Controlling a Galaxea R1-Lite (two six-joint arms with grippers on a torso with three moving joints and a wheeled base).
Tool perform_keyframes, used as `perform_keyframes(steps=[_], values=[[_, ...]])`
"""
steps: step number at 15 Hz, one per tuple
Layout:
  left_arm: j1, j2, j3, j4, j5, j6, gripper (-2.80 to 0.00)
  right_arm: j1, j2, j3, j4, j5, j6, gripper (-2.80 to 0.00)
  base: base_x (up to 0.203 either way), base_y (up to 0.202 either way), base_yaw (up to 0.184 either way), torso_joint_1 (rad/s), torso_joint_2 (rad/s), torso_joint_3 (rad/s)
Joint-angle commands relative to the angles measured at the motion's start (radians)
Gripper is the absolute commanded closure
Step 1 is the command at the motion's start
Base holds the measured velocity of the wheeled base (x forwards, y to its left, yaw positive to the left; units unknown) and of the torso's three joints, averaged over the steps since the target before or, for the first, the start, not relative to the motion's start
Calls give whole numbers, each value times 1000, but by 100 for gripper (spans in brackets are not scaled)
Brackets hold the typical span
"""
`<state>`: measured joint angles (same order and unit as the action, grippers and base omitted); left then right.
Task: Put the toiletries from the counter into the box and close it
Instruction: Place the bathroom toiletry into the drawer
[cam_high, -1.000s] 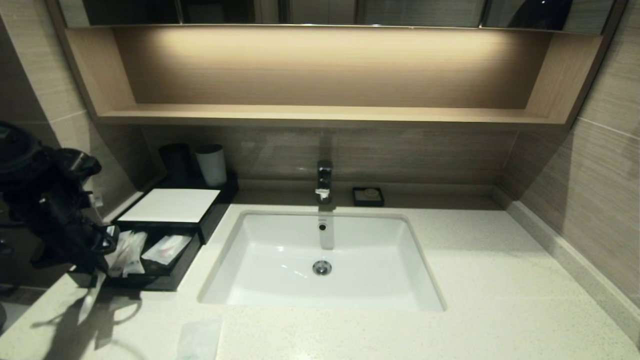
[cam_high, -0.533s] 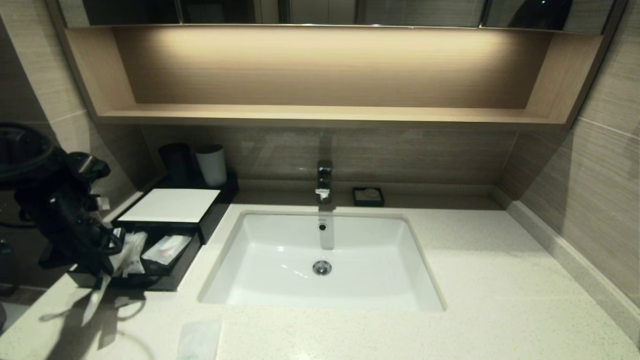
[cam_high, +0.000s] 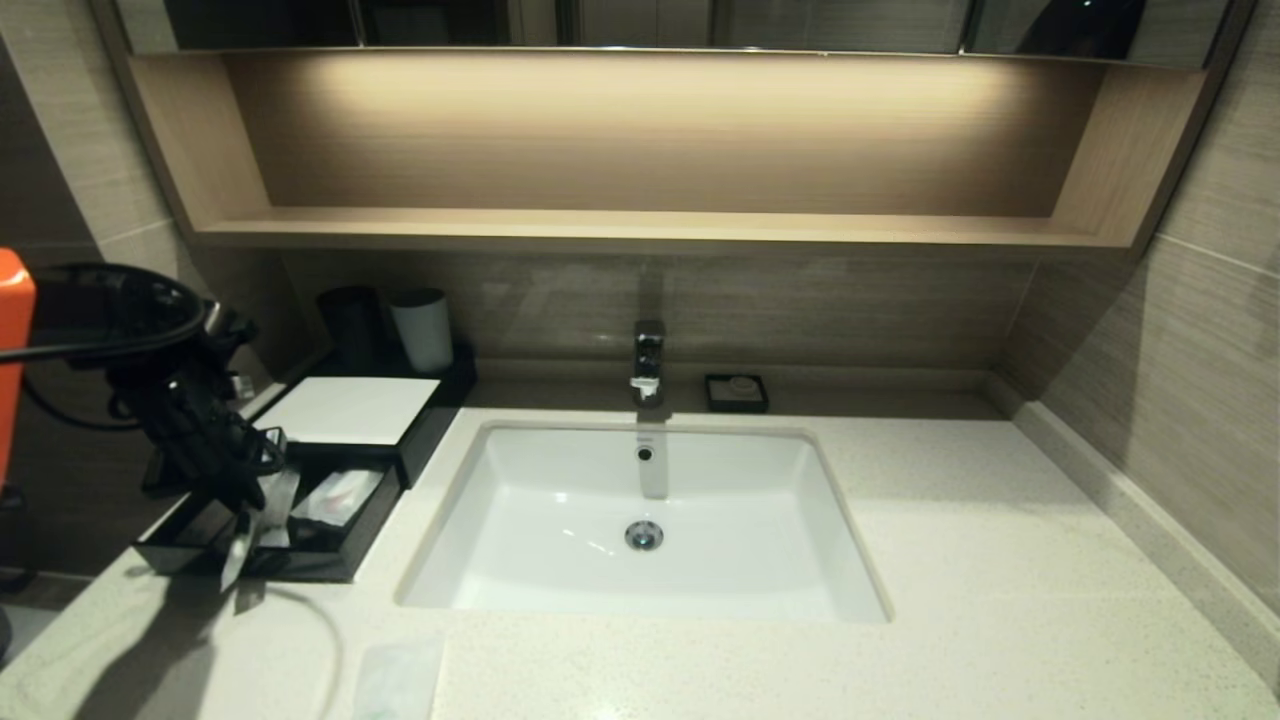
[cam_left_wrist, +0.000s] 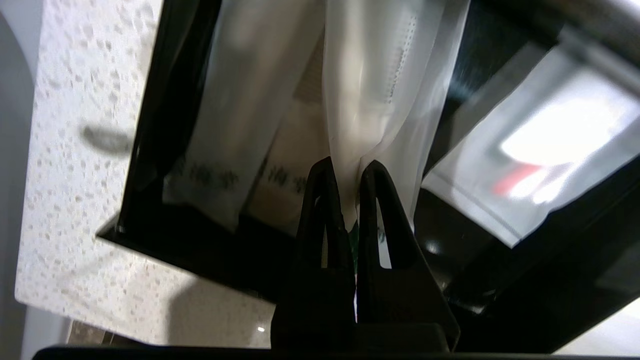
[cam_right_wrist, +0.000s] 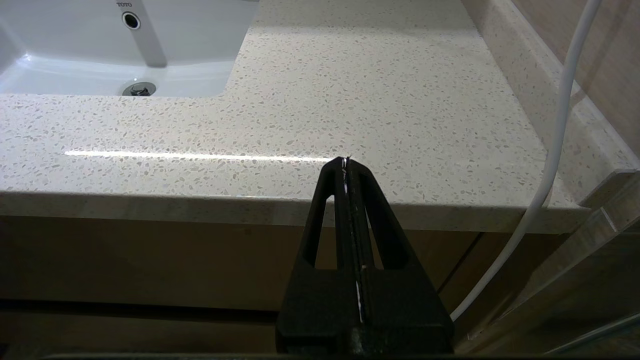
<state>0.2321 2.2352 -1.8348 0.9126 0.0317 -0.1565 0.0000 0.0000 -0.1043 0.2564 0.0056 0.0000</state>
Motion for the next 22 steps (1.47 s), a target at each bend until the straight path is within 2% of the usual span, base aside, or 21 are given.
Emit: perform_keyframes(steps=[1,4,10,11,19,22], values=[[6,71,-66,6,2,-2,0,0,0,0,1,-1,0,0,0,0,0,0,0,0],[10,104,-106,3,2,0,0,0,0,0,1,1,0,0,0,0,0,0,0,0],[10,93,-110,10,4,3,0,0,0,0,1,-1,0,0,0,0,0,0,0,0],[12,92,-110,20,4,6,-280,0,0,0,1,1,0,0,0,0,0,0,0,0],[4,-19,-94,133,-30,7,-280,0,0,0,1,1,0,0,0,0,0,0,0,0],[0,-64,-59,141,-30,5,-280,0,0,0,1,1,0,0,0,0,0,0,0,0]])
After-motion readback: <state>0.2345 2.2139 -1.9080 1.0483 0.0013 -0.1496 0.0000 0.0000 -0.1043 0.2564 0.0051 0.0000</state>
